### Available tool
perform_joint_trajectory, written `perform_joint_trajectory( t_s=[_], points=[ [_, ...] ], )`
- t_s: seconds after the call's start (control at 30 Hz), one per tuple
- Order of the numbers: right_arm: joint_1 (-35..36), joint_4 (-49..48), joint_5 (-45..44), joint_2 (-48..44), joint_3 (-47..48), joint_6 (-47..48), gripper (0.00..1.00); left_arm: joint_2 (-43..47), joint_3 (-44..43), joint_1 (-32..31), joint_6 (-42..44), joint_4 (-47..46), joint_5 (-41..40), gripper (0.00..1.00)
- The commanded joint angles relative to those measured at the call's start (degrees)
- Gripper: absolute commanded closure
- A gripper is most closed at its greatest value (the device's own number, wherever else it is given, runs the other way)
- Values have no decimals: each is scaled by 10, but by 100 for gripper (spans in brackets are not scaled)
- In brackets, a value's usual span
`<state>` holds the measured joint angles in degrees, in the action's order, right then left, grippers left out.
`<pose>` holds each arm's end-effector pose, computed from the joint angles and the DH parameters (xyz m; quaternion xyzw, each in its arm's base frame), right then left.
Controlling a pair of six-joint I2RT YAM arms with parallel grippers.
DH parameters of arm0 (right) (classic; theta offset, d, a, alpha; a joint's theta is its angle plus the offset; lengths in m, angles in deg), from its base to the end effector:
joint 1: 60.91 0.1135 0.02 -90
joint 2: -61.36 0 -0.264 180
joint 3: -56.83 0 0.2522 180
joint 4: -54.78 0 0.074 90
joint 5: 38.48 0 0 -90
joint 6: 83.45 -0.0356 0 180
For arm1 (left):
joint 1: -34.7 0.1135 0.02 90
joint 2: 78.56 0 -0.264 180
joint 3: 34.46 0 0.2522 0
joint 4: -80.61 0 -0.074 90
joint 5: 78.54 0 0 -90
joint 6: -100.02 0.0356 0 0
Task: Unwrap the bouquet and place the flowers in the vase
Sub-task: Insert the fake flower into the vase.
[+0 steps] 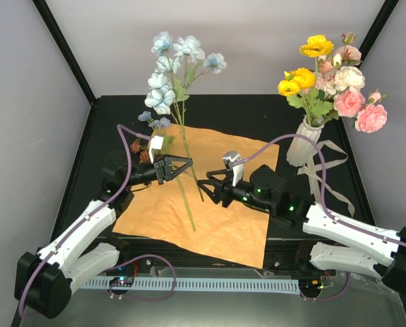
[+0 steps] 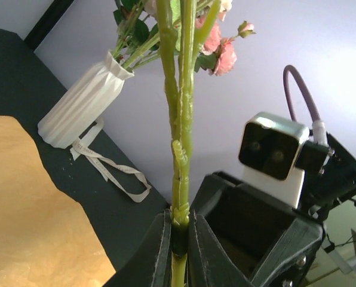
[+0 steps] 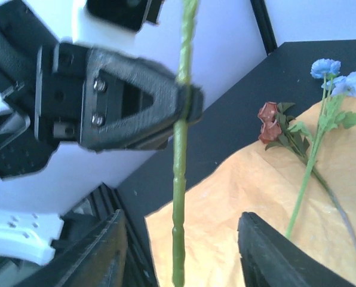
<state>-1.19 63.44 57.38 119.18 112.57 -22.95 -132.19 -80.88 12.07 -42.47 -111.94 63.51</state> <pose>0.1173 0.2082 0.3074 -0.2320 0.7341 0.4754 0.4258 0.1822 -0.1064 0.3033 0.1575 0.6683 -0.6392 0.3465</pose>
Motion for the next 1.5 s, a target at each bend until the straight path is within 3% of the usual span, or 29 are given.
perform_joint_trajectory(
  t_s=[0.0, 0.1, 0.2, 0.33, 0.5, 0.63, 0.9, 1.3, 1.37, 1.4, 1.47],
  points=[
    [0, 36, -38, -25, 35, -3, 42, 42, -51, -10, 132, 122, 23, 98],
    [0, 61, -23, -13, 72, -9, 34, 59, -68, -18, 191, 189, 19, 98],
    [0, 72, -22, -2, 110, -14, 32, 69, -77, -28, 223, 230, 23, 98],
    [0, 78, -20, 12, 157, -11, 43, 79, -83, -43, 255, 272, 24, 98],
    [0, 133, -36, 54, 224, -8, 47, 90, -94, -57, 285, 317, 22, 98],
    [0, 142, -36, 71, 246, -3, 56, 98, -105, -63, 317, 361, 4, 98],
    [-1, 191, -74, 97, 286, 8, 54, 102, -107, -89, 348, 386, -15, 98],
    [-2, 169, -95, 85, 267, 25, 97, 90, -106, -105, 386, 414, -47, 99],
    [-1, 151, -88, 82, 257, 37, 99, 91, -106, -105, 391, 420, -66, 98],
    [-2, 140, -88, 78, 250, 42, 99, 91, -106, -106, 393, 424, -73, 96],
    [-2, 119, -93, 70, 235, 56, 99, 93, -107, -105, 393, 427, -87, 80]
  ],
)
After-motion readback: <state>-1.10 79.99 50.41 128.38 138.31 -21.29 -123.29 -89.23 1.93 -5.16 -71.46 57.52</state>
